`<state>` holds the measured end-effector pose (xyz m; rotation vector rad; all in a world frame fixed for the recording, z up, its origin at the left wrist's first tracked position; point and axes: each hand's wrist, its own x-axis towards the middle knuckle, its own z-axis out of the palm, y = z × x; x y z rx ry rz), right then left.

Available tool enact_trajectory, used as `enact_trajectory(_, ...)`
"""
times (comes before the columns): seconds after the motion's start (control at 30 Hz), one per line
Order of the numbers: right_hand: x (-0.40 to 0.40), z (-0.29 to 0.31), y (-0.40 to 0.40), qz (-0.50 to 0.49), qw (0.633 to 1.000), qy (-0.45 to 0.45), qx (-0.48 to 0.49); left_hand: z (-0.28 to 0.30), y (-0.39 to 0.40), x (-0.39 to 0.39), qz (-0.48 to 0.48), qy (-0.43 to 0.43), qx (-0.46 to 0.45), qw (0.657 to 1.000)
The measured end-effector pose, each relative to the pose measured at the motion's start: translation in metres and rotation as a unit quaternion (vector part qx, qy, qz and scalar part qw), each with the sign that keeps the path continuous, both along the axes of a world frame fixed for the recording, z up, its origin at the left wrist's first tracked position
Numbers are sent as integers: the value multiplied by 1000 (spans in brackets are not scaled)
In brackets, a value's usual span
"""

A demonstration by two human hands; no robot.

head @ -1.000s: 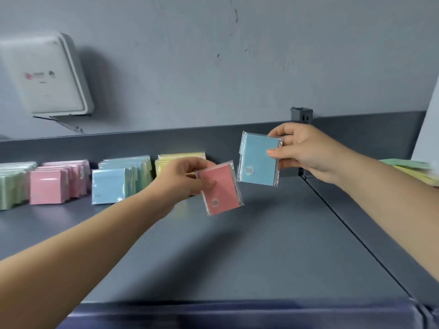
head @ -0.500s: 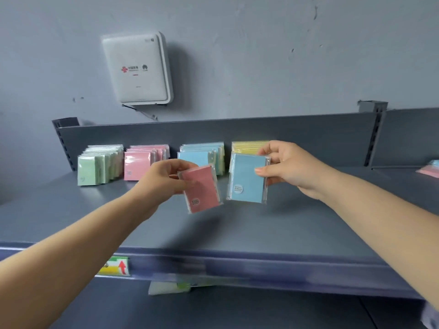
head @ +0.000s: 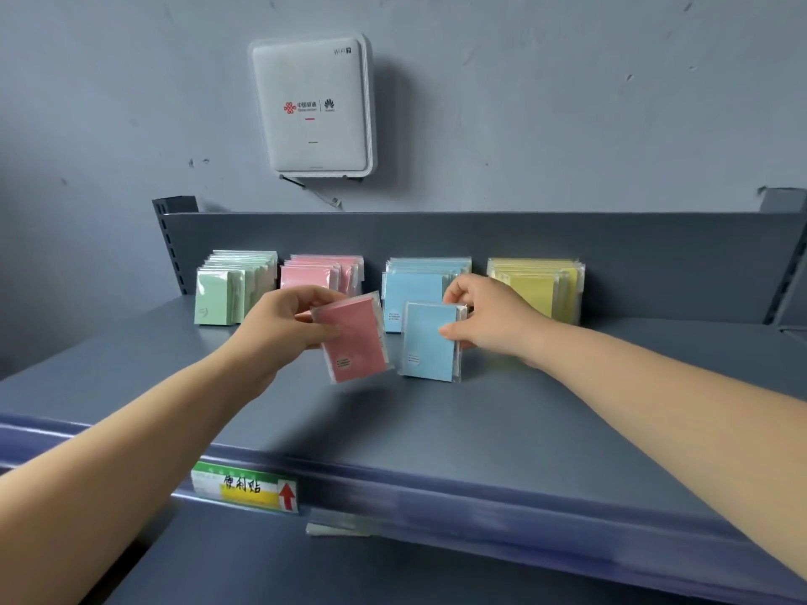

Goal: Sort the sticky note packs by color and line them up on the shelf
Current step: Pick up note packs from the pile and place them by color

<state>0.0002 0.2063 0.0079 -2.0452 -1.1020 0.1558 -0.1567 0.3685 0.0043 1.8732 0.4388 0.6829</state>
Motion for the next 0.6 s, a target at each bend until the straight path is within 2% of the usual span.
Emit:
enact_trajectory(0.37, 52, -5, 49, -42, 980, -194, -25, 5, 34, 31, 58, -4, 5, 998)
enact_trajectory(0.53, 56, -7, 55, -54, 936, -335, -92, 4, 42, 41, 61, 1, 18, 998)
enact_trajectory(0.6, 55, -8, 55, -60, 924, -360, -112, 4, 44, 43, 54, 3, 22, 998)
